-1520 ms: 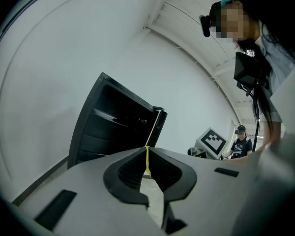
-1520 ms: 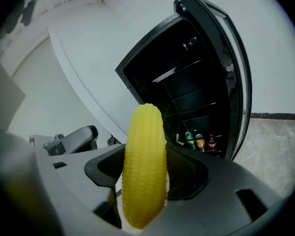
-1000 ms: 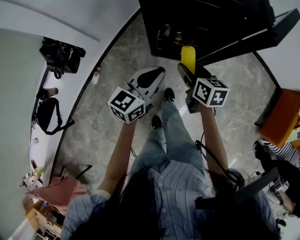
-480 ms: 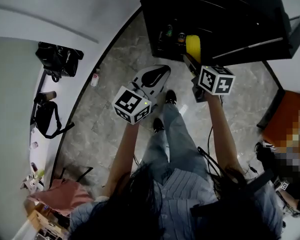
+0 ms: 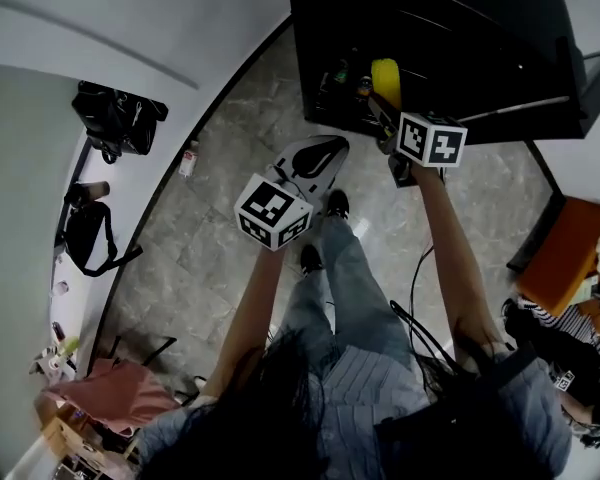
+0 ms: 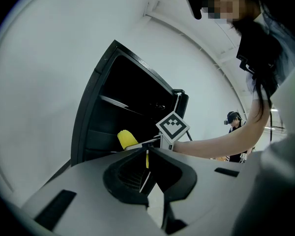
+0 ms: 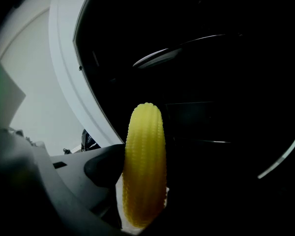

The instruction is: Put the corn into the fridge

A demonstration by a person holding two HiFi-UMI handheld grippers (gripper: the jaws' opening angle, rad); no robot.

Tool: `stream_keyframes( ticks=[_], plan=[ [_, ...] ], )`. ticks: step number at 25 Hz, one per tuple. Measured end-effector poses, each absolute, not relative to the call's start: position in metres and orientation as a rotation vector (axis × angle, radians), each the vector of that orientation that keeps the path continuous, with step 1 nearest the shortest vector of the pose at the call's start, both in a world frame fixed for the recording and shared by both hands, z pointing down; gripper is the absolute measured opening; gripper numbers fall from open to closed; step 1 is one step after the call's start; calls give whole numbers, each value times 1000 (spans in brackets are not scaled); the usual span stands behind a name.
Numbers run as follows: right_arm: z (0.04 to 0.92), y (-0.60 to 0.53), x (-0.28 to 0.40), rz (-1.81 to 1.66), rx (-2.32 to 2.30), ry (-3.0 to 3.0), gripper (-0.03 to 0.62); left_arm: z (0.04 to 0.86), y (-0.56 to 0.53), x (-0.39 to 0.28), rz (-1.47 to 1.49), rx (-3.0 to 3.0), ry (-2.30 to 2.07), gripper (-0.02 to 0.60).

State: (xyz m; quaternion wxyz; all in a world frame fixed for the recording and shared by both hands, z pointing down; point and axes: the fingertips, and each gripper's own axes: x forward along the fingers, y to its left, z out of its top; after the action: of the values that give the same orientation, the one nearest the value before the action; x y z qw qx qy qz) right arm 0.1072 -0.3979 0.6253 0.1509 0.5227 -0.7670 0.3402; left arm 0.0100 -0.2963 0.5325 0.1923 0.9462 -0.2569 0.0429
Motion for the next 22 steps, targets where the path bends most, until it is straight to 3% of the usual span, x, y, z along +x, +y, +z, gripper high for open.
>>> stream_keyframes(
  ticks=[22],
  plan=[
    [661, -495, 139, 568, 1308, -2009, 256, 545, -303, 26, 129, 2614, -730, 8]
  ],
)
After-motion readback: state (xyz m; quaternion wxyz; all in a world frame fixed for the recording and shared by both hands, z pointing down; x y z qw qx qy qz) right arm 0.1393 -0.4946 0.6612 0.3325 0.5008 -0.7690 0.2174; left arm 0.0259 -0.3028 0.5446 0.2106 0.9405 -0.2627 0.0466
